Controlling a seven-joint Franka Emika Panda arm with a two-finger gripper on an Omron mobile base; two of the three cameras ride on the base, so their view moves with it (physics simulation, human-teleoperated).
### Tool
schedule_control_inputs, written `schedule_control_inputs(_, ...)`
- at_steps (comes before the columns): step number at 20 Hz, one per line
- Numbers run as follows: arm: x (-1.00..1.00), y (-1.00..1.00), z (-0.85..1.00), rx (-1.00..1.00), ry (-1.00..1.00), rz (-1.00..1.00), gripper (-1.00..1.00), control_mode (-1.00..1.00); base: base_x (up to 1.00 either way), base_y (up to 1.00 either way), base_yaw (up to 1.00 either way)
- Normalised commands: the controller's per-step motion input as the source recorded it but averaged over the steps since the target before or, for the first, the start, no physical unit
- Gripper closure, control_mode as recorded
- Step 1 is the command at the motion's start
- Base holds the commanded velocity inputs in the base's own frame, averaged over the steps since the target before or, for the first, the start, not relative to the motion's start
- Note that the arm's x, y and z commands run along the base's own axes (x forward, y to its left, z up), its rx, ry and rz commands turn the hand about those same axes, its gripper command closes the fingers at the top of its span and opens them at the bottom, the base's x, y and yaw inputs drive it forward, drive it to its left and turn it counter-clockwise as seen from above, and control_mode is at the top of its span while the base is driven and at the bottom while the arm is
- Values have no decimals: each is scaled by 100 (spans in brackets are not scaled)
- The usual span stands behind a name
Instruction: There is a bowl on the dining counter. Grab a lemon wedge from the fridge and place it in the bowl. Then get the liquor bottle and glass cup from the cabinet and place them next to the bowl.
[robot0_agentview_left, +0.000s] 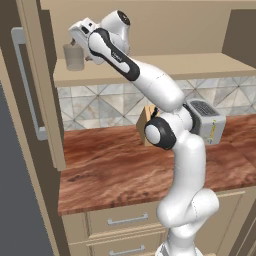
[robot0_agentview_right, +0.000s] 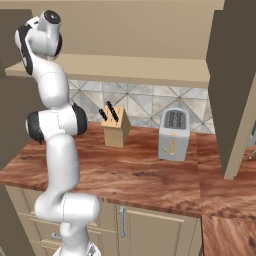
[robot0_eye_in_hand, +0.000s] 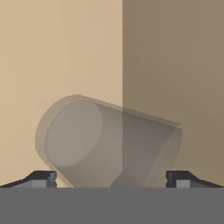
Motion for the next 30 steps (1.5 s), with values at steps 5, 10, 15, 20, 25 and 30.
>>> schedule_control_inputs(5, 3, 5, -23, -4, 0, 0, -100, -100, 0, 0, 0)
schedule_control_inputs(10, 8, 9, -20, -5, 0, 0, -100, -100, 0, 0, 0)
schedule_control_inputs(15, 14, 3, -20, -10, 3, -2, -100, -100, 0, 0, 0)
schedule_control_inputs(20, 3, 0, -32, -21, 11, -5, -100, -100, 0, 0, 0)
schedule_control_inputs(25, 0, 0, -28, -23, 13, -3, 100, -100, 0, 0, 0)
schedule_control_inputs(30, 0, 0, -2, -6, 3, 0, 100, -100, 0, 0, 0)
